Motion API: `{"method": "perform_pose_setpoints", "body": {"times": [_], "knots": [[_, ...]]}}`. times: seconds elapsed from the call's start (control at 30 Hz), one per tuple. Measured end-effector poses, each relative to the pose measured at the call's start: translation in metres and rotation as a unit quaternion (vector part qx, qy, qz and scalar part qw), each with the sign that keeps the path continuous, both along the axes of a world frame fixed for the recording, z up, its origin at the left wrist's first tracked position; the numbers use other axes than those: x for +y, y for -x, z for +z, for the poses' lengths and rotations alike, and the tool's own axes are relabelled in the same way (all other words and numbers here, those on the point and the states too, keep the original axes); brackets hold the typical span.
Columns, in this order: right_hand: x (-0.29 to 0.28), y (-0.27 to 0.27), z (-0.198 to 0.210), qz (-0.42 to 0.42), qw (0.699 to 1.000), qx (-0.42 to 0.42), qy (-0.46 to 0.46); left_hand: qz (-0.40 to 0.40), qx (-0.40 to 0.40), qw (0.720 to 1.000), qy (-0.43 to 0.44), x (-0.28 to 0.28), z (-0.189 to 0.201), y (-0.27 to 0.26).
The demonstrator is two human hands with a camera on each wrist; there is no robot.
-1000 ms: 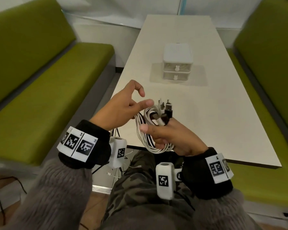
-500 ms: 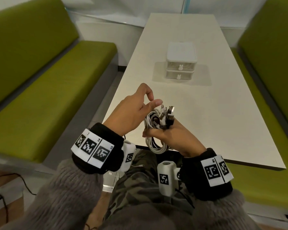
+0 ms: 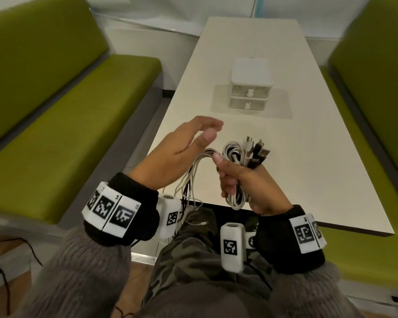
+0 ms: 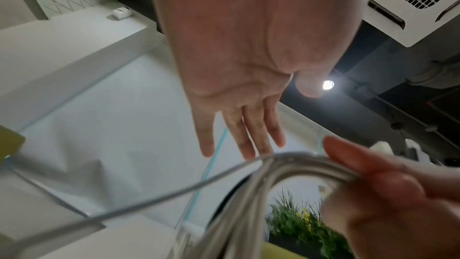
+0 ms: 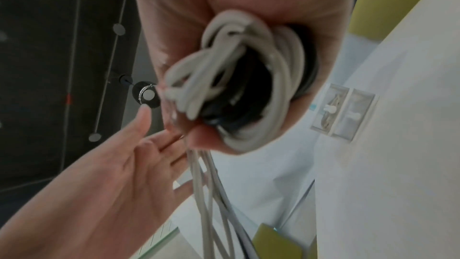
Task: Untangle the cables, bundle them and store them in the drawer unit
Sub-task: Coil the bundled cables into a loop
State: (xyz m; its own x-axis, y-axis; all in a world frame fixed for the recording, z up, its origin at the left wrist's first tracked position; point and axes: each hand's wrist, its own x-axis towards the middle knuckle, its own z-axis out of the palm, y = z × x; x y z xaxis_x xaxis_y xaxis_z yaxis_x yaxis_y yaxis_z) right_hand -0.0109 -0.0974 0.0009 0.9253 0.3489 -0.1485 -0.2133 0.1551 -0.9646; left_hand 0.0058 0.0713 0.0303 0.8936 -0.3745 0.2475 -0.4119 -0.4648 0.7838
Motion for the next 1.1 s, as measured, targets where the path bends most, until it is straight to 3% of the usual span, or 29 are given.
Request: {"method": "perform_pose_setpoints", "body": {"times": [0.1,0.2,0.4,0.53,0.67,0.93,1.0,1.1], "knots": [[-0.003,-0.001,0.001,-0.001,1.000,-0.007,-0.007,-0.029,0.030,0.998,0.050,-0.014,-0.025,0.009],[-0.004,0.001,0.004,-0.015,1.000,0.009,-0.004,-0.009,0.052,0.989,0.139,-0.024,-0.046,0.014],[-0.009,0.000,0.007,-0.079,0.995,0.021,-0.060,-0.021,0.081,0.984,0.158,-0.018,-0.062,0.014],[-0.018,-0.002,0.017,-0.121,0.986,0.001,-0.116,-0.011,0.105,0.990,0.092,0.004,-0.076,0.019],[-0.010,-0.001,0.011,-0.118,0.987,-0.011,-0.108,0.025,0.101,0.994,0.012,0.039,-0.092,0.021],[0.026,-0.007,-0.013,-0.024,0.997,0.011,-0.078,0.071,0.219,0.966,-0.116,0.124,-0.055,0.006],[0.032,-0.011,-0.016,-0.018,0.996,0.018,-0.081,0.090,0.189,0.960,-0.188,0.130,-0.035,-0.014],[0.030,-0.021,-0.016,-0.045,0.993,0.035,-0.105,0.124,0.058,0.958,-0.252,0.115,-0.004,-0.053]]}}
